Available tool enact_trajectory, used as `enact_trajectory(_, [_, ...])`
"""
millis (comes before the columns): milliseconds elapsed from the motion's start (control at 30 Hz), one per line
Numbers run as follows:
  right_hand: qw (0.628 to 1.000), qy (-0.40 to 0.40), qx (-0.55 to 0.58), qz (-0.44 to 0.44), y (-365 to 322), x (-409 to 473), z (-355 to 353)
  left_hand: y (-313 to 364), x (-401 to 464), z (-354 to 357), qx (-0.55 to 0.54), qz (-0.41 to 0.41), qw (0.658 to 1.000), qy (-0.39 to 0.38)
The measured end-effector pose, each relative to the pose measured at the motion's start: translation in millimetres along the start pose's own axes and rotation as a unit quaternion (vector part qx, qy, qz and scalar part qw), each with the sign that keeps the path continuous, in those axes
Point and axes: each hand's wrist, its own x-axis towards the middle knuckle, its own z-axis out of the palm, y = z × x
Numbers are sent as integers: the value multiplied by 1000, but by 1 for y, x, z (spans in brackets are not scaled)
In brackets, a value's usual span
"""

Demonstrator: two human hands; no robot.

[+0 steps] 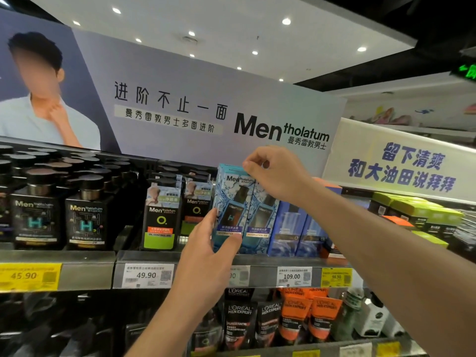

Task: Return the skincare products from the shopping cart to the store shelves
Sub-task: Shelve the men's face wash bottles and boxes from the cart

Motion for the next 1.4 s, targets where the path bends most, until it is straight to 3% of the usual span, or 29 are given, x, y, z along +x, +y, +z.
enact_trajectory(267, [994,102,29,-31,7,-24,-1,11,-18,-6,-47,51,998,5])
enact_trajectory(633, [972,212,5,-99,37,-115,-2,10,-49,22,-174,108,977,-61])
enact_trajectory(867, [977,207,-51,24,71,-222,-16,0,-71,80,-257,103,942,-190])
enact_trajectory(1000, [968,191,-59,152,82,-306,-31,-6,-98,125,-286,70,915,-275])
enact_trajectory(1167, [933,211,-66,286,73,-414,-57,-11,-147,176,-266,49,885,-378])
enact_trajectory(1400, [858,254,-90,437,48,-569,-79,-14,-236,243,-229,33,811,-537])
